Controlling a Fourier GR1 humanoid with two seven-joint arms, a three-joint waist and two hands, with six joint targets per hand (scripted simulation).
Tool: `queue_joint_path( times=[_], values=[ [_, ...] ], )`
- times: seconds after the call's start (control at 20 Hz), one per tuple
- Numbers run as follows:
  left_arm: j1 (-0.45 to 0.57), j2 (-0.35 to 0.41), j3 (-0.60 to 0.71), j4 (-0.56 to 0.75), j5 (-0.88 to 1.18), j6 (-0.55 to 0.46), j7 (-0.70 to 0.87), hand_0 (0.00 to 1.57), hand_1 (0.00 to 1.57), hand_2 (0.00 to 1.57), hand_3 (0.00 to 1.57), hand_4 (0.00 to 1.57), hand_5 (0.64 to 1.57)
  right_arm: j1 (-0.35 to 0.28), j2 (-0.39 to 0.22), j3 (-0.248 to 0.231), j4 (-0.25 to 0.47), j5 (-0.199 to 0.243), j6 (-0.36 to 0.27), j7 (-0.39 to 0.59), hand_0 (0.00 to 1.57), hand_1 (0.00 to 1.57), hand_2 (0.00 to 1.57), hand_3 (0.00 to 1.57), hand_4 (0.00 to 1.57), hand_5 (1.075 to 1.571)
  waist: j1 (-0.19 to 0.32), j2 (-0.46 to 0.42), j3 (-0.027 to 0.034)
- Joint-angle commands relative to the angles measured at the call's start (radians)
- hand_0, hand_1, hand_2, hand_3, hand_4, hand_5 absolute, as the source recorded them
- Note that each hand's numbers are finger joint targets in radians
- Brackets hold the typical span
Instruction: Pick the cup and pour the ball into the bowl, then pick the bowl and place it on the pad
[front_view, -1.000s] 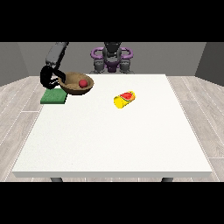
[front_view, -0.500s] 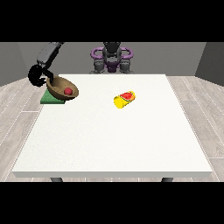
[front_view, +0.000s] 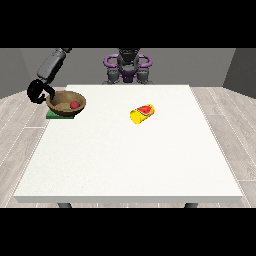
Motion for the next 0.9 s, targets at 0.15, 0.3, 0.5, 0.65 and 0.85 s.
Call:
queue_joint_path(
  times=[0.15, 0.3, 0.5, 0.65, 0.85],
  values=[
    [0.002, 0.037, 0.02, -0.109, 0.069, 0.014, 0.045, 0.0, 0.0, 0.0, 0.0, 0.0, 1.569, -0.001, -0.041, -0.088, 0.092, -0.07, 0.046, -0.047, 1.57, 1.57, 1.57, 0.88, 1.05, 1.56, 0.044, 0.088, 0.0006],
    [0.03, 0.034, 0.011, -0.177, 0.056, 0.032, 0.042, 0.0, 0.0, 0.0, 0.0, 0.0, 1.567, -0.003, -0.133, -0.125, 0.119, -0.085, 0.009, -0.012, 1.57, 1.57, 1.57, 1.55, 0.26, 1.563, 0.039, 0.1, 0.0004],
    [-0.022, 0.105, 0.053, -0.247, 0.126, 0.063, 0.105, 0.0, 0.0, 0.0, 0.0, 0.0, 1.565, -0.026, -0.197, -0.124, 0.135, -0.063, -0.012, -0.04, 0.89, 0.89, 0.79, 0.98, 0.0, 1.527, 0.063, 0.189, 0.0019],
    [0.009, 0.088, 0.052, -0.273, 0.121, 0.081, 0.092, 0.0, 0.0, 0.0, 0.0, 0.0, 1.563, -0.074, -0.232, -0.135, 0.118, -0.076, 0.008, -0.026, 0.35, 0.35, 0.49, 0.71, 0.0, 1.465, 0.05, 0.185, 0.0006],
    [0.087, 0.071, 0.065, -0.333, 0.141, 0.089, 0.101, 0.0, 0.0, 0.0, 0.0, 0.0, 1.564, -0.053, -0.222, -0.152, 0.14, -0.096, 0.042, -0.038, 0.39, 0.39, 0.34, 0.29, 0.0, 1.414, 0.046, 0.162, 0.0003]
  ],
)
